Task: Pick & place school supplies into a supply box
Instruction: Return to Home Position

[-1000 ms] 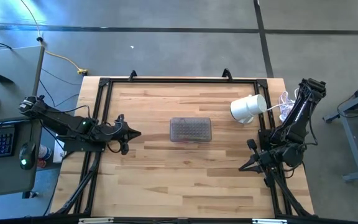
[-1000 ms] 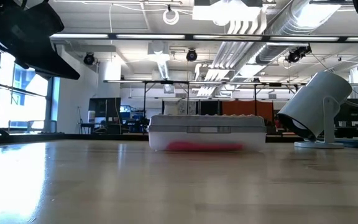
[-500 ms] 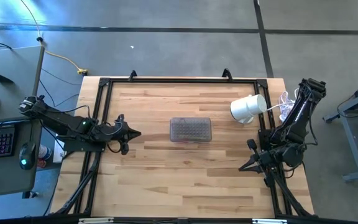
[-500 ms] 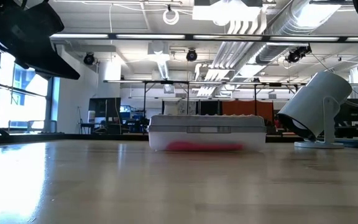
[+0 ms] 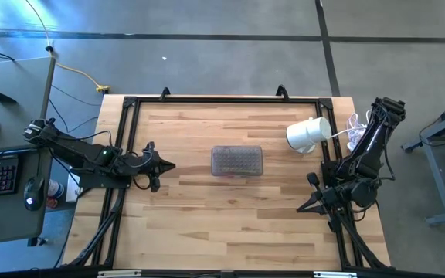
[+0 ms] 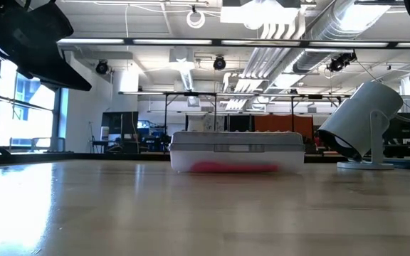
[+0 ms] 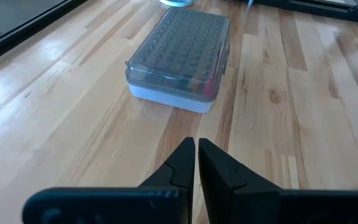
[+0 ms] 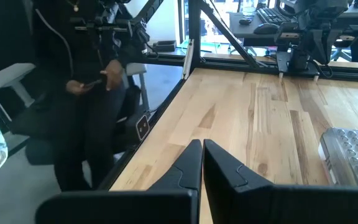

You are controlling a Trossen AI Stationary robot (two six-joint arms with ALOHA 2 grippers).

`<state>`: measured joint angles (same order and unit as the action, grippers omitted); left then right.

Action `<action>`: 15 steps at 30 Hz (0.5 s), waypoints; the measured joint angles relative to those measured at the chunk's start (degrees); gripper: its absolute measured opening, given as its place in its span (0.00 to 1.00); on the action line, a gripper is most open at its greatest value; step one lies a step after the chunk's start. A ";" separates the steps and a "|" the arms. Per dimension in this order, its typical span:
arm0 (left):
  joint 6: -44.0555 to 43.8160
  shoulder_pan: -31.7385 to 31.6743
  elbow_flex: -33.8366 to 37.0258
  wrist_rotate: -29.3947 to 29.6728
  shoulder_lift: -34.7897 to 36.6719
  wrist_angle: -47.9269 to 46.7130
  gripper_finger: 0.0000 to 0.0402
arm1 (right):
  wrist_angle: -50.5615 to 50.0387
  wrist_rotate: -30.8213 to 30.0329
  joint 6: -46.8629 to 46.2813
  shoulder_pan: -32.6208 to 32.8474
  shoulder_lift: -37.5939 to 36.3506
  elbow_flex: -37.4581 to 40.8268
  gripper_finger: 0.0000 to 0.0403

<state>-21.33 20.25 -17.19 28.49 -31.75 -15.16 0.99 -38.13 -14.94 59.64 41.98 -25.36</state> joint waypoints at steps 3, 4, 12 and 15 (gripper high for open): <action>0.01 0.00 0.00 0.00 0.00 0.00 0.14 | 0.00 0.00 0.00 -0.02 0.00 0.00 0.00; 0.00 0.00 0.00 0.00 0.00 -0.01 0.14 | 0.00 0.00 0.00 -0.02 0.00 0.00 0.00; 0.01 0.00 0.00 0.00 0.00 -0.02 0.14 | 0.00 0.00 0.00 -0.01 0.00 0.00 0.00; 0.01 0.01 0.00 0.00 0.00 -0.01 0.14 | 0.00 0.00 0.00 0.00 0.00 0.00 0.00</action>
<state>-21.33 20.26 -17.19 28.49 -31.75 -15.17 0.99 -38.13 -14.94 59.63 41.98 -25.36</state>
